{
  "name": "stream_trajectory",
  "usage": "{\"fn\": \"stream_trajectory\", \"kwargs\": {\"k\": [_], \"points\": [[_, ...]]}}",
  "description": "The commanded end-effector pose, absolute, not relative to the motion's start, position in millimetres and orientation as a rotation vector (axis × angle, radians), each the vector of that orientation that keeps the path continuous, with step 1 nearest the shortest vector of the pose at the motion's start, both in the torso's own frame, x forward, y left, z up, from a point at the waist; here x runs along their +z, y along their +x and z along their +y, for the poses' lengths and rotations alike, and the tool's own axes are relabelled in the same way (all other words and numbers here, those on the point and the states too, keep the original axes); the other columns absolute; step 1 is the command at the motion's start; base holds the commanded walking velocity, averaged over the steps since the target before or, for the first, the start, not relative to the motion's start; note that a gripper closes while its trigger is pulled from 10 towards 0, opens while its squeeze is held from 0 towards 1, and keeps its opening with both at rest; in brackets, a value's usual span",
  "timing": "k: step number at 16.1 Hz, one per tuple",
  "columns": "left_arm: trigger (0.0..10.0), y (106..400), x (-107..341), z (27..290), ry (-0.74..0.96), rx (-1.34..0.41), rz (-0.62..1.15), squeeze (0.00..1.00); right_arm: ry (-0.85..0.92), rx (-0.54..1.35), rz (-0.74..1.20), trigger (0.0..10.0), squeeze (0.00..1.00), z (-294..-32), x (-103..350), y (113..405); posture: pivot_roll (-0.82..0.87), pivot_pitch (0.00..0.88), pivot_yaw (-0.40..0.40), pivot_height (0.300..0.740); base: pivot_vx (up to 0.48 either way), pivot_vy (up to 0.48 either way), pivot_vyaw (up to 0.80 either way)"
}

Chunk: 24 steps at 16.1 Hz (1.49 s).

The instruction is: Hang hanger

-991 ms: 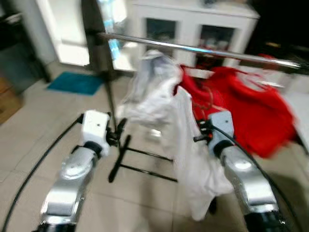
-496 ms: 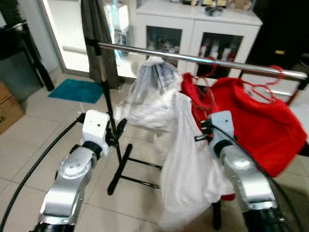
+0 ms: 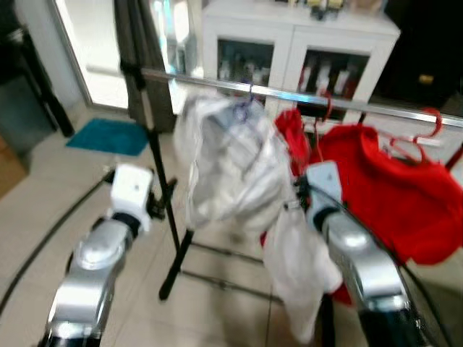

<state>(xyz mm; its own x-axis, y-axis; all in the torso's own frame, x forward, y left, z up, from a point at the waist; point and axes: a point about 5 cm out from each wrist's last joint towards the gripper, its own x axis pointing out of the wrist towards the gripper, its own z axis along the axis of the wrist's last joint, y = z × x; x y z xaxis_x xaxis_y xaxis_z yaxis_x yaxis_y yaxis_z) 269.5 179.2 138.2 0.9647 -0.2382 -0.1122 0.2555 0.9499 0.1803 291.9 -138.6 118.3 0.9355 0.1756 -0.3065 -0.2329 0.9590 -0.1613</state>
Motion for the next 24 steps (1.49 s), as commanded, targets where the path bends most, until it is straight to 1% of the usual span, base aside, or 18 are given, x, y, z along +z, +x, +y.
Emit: {"fn": "stream_trajectory", "kwargs": {"k": [1,3,6,10,12,14,15,16,17,19,20,22,24], "points": [[10.0,269.2,140.2,170.7,0.195,-0.282,0.081,0.00,-0.224,0.224,0.290,10.0,0.00,-147.6,124.7,289.1,-0.03,0.000,-0.009,0.740,0.255,0.000,0.00],[10.0,268.7,139.8,169.7,0.192,-0.287,0.081,0.00,-0.254,0.266,0.329,10.0,0.00,-154.5,123.0,282.9,-0.04,0.000,-0.009,0.740,0.000,0.000,0.00],[10.0,266.0,138.7,169.8,0.185,-0.298,0.082,0.00,-0.280,0.272,0.398,10.0,0.00,-166.5,122.3,275.9,-0.04,0.000,-0.011,0.740,0.000,0.000,0.00],[10.0,265.1,137.4,173.0,0.189,-0.305,0.091,0.00,-0.305,0.207,0.417,10.0,0.00,-179.3,130.0,277.7,-0.05,0.000,-0.011,0.740,0.000,0.000,0.00],[10.0,259.9,135.3,172.3,0.193,-0.377,0.108,0.00,-0.299,0.140,0.426,10.0,0.00,-186.9,135.8,279.8,-0.05,0.000,-0.016,0.740,0.000,0.000,0.00],[10.0,258.0,135.0,174.8,0.202,-0.380,0.112,0.00,-0.274,0.122,0.413,10.0,0.00,-186.7,137.7,282.6,-0.05,0.000,-0.019,0.740,0.000,0.000,0.00],[10.0,257.7,135.0,175.4,0.204,-0.380,0.113,0.00,-0.262,0.122,0.409,10.0,0.00,-184.9,138.2,283.3,-0.05,0.000,-0.018,0.740,0.000,0.000,0.00],[10.0,256.7,135.3,177.5,0.215,-0.393,0.116,0.00,-0.241,0.167,0.396,10.0,0.00,-169.0,141.2,285.5,-0.05,0.000,-0.017,0.740,0.000,0.000,0.00],[10.0,256.5,135.5,178.1,0.219,-0.396,0.118,0.00,-0.237,0.184,0.393,10.0,0.00,-164.2,142.1,285.7,-0.05,0.000,-0.016,0.740,0.000,0.000,0.00],[10.0,255.7,136.3,179.8,0.225,-0.417,0.120,0.00,-0.195,0.254,0.378,10.0,0.00,-142.6,145.6,286.3,-0.05,0.000,-0.012,0.740,0.000,0.000,0.00],[10.0,253.4,137.1,181.4,0.236,-0.451,0.123,0.00,-0.177,0.302,0.357,10.0,0.00,-125.9,148.1,289.5,-0.04,0.000,-0.010,0.740,0.000,0.000,0.00],[10.0,251.7,138.5,185.2,0.248,-0.462,0.128,0.00,-0.175,0.314,0.341,10.0,0.00,-116.4,151.1,295.4,-0.04,0.000,-0.008,0.740,0.000,0.000,0.00],[10.0,249.9,139.4,190.8,0.264,-0.465,0.138,0.00,-0.149,0.280,0.328,10.0,0.00,-112.5,156.4,306.8,-0.04,0.000,-0.007,0.740,0.000,0.000,0.00]]}}
